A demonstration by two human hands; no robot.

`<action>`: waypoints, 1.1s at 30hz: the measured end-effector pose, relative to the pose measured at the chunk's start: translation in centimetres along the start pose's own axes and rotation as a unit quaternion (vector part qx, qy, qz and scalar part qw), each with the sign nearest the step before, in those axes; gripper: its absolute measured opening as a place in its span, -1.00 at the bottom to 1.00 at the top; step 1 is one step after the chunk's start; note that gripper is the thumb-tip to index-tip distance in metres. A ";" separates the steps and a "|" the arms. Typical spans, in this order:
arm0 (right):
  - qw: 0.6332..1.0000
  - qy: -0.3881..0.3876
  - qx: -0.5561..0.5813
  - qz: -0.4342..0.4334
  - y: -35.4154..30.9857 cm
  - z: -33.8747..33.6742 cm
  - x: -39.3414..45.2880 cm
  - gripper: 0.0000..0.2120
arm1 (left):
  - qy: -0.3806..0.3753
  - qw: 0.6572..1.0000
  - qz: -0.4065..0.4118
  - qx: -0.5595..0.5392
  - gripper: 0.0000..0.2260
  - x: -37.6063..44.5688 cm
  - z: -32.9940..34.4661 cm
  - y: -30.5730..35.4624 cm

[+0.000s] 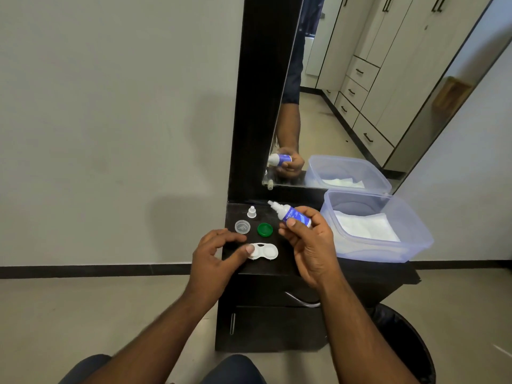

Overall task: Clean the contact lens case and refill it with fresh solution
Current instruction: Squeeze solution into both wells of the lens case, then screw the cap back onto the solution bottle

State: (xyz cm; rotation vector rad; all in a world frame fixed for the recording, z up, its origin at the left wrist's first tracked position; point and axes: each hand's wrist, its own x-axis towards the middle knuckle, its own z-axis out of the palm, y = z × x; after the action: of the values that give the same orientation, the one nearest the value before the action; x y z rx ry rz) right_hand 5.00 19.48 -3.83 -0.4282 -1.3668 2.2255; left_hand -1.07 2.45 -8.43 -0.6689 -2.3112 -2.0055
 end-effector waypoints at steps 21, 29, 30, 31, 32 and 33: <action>0.994 -0.013 -0.102 -0.025 1.7 -1.0 1.4 -0.58 | -0.051 0.953 0.056 0.293 -0.82 10.0 1.8 2.7; 0.991 -0.018 -0.129 -0.025 1.6 -1.0 1.3 -0.58 | -0.122 0.992 0.016 -0.035 -0.87 8.0 1.5 6.6; 0.991 -0.020 -0.131 -0.024 1.5 -1.0 1.2 -0.59 | -0.135 0.990 0.020 -0.041 -0.87 7.8 1.6 6.9; 0.991 -0.019 -0.132 -0.023 1.5 -1.0 1.2 -0.59 | -0.142 0.989 0.027 -0.039 -0.88 7.6 1.7 7.1; 0.991 -0.018 -0.133 -0.022 1.4 -1.0 1.1 -0.59 | -0.142 0.989 0.035 -0.036 -0.88 7.5 1.8 7.2; 0.991 -0.017 -0.135 -0.020 1.4 -1.0 1.1 -0.59 | -0.137 0.989 0.042 -0.039 -0.86 7.4 1.9 7.3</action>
State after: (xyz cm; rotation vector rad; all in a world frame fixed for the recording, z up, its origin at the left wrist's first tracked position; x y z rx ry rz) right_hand 4.22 20.32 -5.59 -0.4514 -1.6877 2.0304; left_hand -4.98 7.19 0.17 -1.0898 -2.3034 -2.0934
